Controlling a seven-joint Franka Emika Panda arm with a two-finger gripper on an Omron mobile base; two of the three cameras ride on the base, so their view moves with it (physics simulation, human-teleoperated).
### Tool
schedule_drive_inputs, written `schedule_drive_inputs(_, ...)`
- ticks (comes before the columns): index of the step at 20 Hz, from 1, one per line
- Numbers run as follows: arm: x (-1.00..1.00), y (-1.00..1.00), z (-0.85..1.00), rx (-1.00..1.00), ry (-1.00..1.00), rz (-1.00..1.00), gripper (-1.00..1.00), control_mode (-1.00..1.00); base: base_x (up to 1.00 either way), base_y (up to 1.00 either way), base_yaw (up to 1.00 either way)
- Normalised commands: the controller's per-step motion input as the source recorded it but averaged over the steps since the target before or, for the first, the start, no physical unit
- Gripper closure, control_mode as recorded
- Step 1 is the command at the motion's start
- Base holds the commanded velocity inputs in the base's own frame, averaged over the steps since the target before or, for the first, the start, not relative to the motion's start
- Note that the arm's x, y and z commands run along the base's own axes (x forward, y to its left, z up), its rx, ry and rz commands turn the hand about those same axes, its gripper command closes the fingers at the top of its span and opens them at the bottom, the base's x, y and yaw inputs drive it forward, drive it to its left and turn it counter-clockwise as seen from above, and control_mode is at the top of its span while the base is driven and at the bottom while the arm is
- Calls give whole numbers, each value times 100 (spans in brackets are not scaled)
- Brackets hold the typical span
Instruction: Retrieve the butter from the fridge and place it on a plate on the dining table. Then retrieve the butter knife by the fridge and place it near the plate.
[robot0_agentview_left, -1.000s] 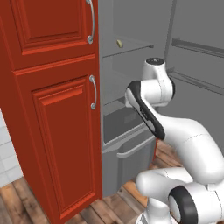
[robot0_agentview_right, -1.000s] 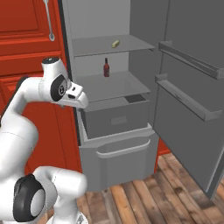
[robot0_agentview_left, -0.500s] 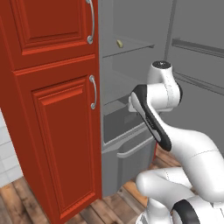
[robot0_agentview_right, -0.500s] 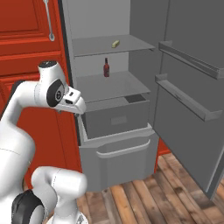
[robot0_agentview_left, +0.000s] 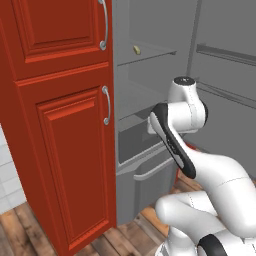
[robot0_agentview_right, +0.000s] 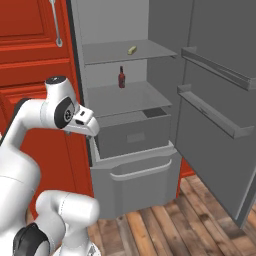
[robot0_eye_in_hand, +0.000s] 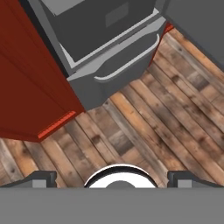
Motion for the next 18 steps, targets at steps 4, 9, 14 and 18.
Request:
schedule_drive_inputs(4, 0, 0, 0, 0, 0, 0, -100, -100, 0, 0, 0)
schedule_drive_inputs(9, 1, 0, 0, 0, 0, 1, -100, 100, 3, 0, 1)
schedule_drive_inputs(14, 0, 0, 0, 0, 0, 0, -100, 100, 37, -11, 15)
schedule_drive_inputs(18, 0, 0, 0, 0, 0, 0, -100, 100, 40, -21, 17)
